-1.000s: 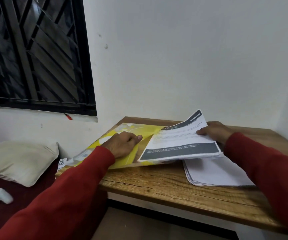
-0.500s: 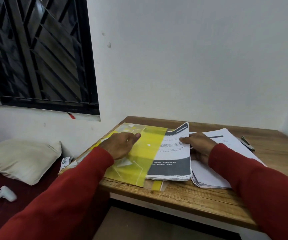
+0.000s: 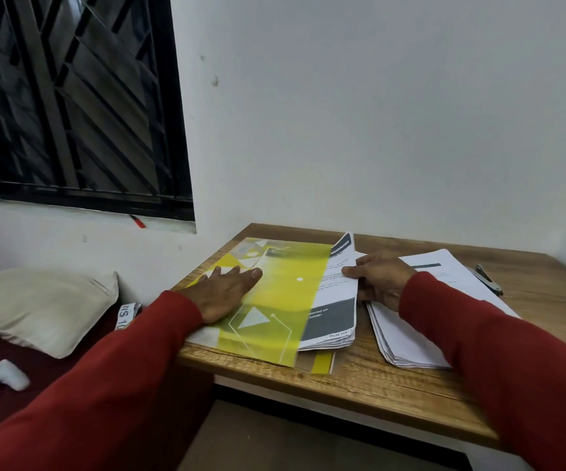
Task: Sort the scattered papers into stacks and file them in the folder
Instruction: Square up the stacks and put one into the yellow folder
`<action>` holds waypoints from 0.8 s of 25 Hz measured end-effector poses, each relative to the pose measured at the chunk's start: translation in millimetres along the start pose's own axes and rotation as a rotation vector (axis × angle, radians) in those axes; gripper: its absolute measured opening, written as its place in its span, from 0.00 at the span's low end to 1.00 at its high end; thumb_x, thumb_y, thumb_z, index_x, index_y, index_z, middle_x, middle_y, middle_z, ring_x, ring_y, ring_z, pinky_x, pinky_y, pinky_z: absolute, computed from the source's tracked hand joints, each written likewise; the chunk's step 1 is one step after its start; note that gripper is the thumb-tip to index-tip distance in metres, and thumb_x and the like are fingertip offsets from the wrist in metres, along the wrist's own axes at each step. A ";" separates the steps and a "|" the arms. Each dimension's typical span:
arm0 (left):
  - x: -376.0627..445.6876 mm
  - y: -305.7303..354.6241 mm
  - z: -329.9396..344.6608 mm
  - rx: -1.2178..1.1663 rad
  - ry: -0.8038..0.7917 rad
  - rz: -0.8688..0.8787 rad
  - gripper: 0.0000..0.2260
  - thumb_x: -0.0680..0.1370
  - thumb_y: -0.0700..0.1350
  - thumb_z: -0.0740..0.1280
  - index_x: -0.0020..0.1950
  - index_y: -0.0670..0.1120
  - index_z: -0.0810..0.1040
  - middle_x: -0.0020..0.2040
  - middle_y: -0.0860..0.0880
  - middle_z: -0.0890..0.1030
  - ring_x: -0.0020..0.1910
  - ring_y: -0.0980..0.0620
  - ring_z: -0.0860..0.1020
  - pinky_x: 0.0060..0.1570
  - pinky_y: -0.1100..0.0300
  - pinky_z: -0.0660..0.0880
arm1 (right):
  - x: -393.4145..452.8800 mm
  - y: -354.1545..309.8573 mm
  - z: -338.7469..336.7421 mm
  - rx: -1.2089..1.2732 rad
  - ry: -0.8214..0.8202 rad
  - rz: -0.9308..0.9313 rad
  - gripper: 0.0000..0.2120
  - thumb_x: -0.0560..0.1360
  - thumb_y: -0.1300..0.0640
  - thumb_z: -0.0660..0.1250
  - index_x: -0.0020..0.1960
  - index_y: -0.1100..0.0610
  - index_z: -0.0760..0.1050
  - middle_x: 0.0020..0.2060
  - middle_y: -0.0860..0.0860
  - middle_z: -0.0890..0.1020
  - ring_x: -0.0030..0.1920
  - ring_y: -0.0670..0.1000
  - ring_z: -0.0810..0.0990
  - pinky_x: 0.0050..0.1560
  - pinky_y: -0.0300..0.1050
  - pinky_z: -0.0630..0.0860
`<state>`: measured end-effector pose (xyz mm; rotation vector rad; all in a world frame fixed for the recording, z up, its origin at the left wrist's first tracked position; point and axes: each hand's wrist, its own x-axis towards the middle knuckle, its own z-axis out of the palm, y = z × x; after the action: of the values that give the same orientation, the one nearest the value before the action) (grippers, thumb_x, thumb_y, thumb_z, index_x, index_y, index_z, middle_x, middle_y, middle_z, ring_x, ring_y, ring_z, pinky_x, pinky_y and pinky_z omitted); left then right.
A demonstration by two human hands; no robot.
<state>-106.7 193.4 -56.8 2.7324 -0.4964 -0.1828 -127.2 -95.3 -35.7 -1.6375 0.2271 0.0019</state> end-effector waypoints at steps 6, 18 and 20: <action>2.3 1.9 5.2 0.132 -0.007 -0.016 0.41 0.70 0.76 0.32 0.80 0.61 0.47 0.82 0.49 0.45 0.80 0.41 0.41 0.77 0.42 0.39 | -10.5 -5.9 -10.3 0.000 -0.015 0.062 0.04 0.80 0.70 0.62 0.52 0.66 0.75 0.33 0.58 0.85 0.29 0.54 0.85 0.25 0.43 0.79; 5.3 13.4 7.1 0.076 -0.024 -0.008 0.63 0.50 0.83 0.26 0.81 0.58 0.50 0.82 0.50 0.47 0.80 0.39 0.41 0.76 0.42 0.40 | -4.4 -10.3 29.4 -0.021 0.091 0.035 0.09 0.76 0.77 0.63 0.43 0.66 0.71 0.34 0.61 0.76 0.17 0.49 0.77 0.17 0.39 0.72; 6.3 16.6 8.5 0.078 -0.018 -0.018 0.58 0.56 0.82 0.27 0.81 0.58 0.50 0.82 0.48 0.47 0.80 0.38 0.42 0.77 0.41 0.40 | -5.3 -8.1 32.6 0.000 0.087 0.036 0.09 0.75 0.78 0.63 0.47 0.66 0.71 0.35 0.61 0.77 0.18 0.50 0.78 0.18 0.39 0.73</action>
<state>-107.7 173.9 -58.9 2.8140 -0.4932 -0.1963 -126.8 -61.8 -29.6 -1.6347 0.3233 -0.0422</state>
